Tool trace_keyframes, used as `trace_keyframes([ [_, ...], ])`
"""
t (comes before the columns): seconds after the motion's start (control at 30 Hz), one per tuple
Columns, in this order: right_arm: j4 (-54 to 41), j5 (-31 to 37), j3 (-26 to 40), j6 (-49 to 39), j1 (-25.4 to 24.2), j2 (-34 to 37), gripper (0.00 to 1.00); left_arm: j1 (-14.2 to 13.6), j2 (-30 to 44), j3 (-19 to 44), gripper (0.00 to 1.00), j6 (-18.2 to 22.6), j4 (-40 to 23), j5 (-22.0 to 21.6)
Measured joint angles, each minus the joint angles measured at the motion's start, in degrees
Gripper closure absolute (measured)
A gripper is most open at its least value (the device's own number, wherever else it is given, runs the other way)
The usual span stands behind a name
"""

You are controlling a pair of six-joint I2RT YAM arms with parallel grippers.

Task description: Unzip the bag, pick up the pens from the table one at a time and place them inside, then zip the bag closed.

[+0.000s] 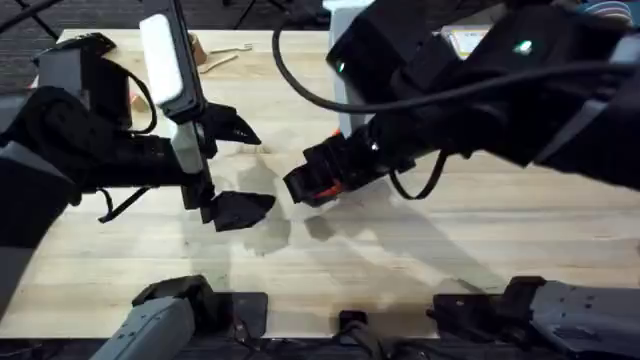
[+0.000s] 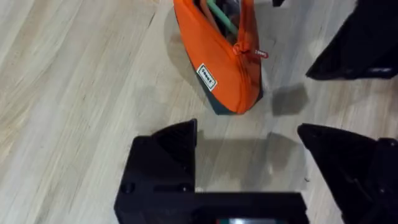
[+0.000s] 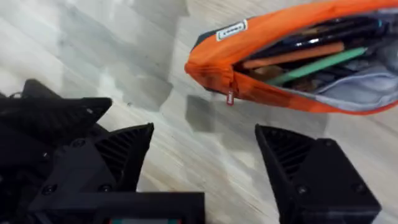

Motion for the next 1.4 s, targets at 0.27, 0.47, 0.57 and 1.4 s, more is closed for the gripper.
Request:
trace_keyframes([
  [0.27, 4.4, 4.6, -4.5, 7.7, 1.0, 0.0, 0.003, 0.0, 0.0, 0.0, 0.007, 0.0, 0.0, 0.0],
  [0.47, 9.5, 6.7, -7.4, 10.3, 1.0, 0.0, 0.003, 0.0, 0.0, 0.0, 0.007, 0.0, 0.0, 0.0],
  [0.57, 12.0, 7.1, -9.2, 10.7, 1.0, 0.0, 0.003, 0.0, 0.0, 0.0, 0.007, 0.0, 0.0, 0.0],
  [1.4, 16.9, 10.4, -10.7, 11.7, 1.0, 3.7, 0.66, 0.0, 0.0, 0.0, 0.007, 0.0, 0.0, 0.0],
])
